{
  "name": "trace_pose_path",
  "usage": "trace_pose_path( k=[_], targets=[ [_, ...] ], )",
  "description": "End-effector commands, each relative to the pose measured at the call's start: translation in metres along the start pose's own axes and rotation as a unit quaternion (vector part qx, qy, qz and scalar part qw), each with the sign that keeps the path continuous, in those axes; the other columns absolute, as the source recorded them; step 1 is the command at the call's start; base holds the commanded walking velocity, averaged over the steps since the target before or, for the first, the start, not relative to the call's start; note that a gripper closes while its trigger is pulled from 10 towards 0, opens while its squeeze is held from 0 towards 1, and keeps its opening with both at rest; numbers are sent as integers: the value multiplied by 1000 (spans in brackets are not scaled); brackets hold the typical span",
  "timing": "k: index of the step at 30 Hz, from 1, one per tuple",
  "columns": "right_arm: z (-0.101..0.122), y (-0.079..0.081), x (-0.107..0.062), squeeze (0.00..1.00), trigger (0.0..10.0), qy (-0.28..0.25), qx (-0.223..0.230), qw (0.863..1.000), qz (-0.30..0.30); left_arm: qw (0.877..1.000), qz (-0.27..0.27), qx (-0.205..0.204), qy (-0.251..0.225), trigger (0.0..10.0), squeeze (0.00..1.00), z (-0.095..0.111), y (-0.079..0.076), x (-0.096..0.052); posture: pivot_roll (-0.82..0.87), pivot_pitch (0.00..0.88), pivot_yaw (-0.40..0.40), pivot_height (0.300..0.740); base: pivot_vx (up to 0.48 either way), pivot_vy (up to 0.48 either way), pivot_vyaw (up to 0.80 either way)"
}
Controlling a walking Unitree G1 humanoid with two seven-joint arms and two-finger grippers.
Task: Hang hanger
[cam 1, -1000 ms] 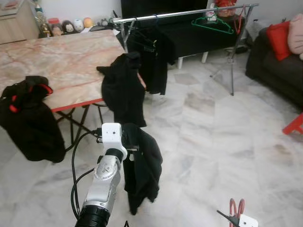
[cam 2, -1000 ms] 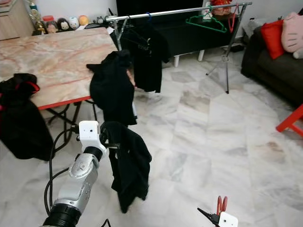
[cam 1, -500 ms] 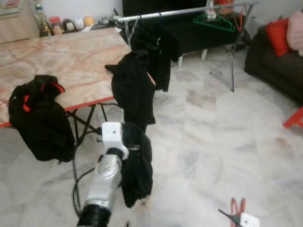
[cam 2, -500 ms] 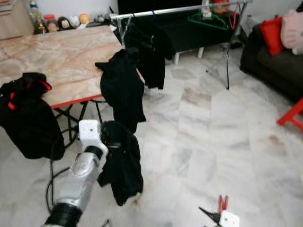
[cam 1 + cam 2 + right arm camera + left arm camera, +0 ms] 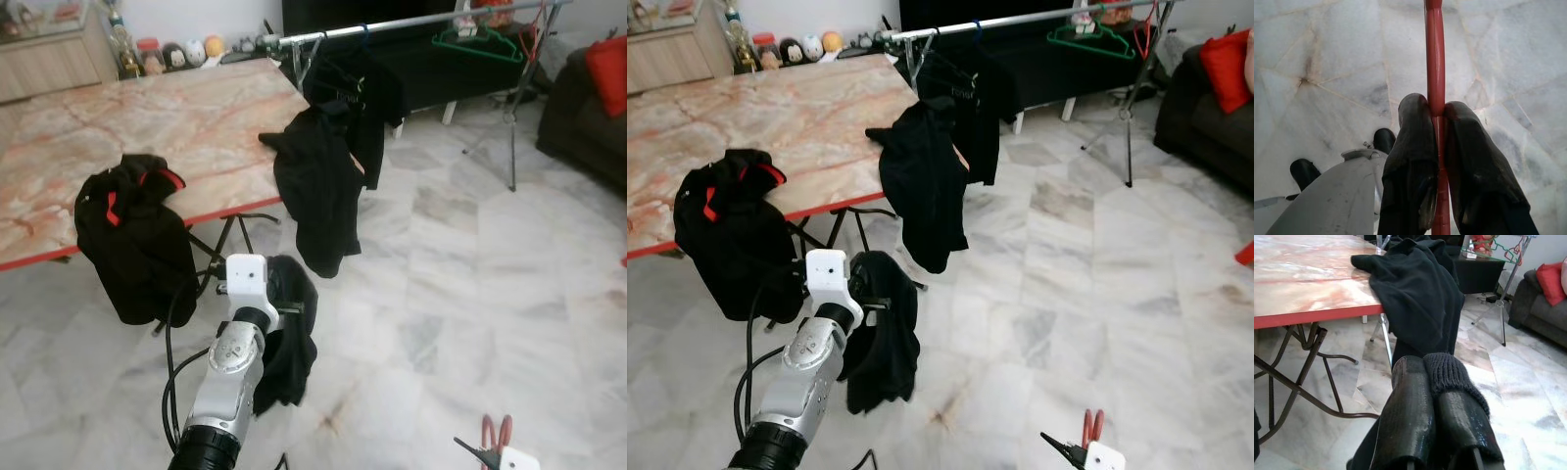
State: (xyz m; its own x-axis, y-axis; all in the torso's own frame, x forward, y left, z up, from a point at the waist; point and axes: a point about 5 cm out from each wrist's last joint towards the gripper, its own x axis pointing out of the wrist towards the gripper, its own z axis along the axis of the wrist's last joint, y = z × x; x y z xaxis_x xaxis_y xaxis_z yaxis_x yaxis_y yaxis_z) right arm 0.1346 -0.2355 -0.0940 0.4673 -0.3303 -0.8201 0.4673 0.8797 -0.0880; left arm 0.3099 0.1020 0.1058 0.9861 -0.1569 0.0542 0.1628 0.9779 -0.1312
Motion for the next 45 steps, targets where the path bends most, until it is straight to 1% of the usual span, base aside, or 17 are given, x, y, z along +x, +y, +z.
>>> trace_pose_path(
  k=[1,2,3,7,10,14,31,37,45],
  targets=[
    [1,0,0,0,10000,-2,0,1000,-2,999,-6,-15,-39,10000,0,18,-2,2,-62,0,8,740,0,0,0],
    [1,0,0,0,10000,-2,0,1000,-2,999,-7,-18,-45,10000,0,20,-2,2,-62,0,8,740,0,0,0],
    [1,-1,0,0,10000,-2,0,1000,-2,998,-11,-12,-55,10000,0,25,-3,1,-59,0,7,740,0,0,0],
    [1,-1,0,0,10000,-1,0,1000,-2,998,-9,-14,-57,10000,0,29,-2,1,-59,0,7,740,0,0,0],
    [1,-1,0,0,10000,-3,-5,1000,-2,999,1,-24,-48,10000,0,27,-2,-1,-57,0,5,740,0,0,0],
    [2,-1,0,0,10000,-7,-13,1000,0,999,3,-26,-41,10000,0,23,-3,-4,-57,0,4,740,0,0,0],
    [2,-2,0,0,10000,-5,-13,1000,-2,999,-1,-17,-43,10000,0,27,-5,-2,-56,0,1,740,0,0,785],
    [2,-2,0,0,10000,-3,-1,1000,-3,999,-12,-11,-42,10000,0,28,-8,-2,-55,0,-1,740,0,0,72],
    [2,-2,0,0,10000,-3,-1,1000,-3,999,-22,-4,-42,10000,0,29,-10,-5,-54,0,-1,740,0,0,0]
  ],
)
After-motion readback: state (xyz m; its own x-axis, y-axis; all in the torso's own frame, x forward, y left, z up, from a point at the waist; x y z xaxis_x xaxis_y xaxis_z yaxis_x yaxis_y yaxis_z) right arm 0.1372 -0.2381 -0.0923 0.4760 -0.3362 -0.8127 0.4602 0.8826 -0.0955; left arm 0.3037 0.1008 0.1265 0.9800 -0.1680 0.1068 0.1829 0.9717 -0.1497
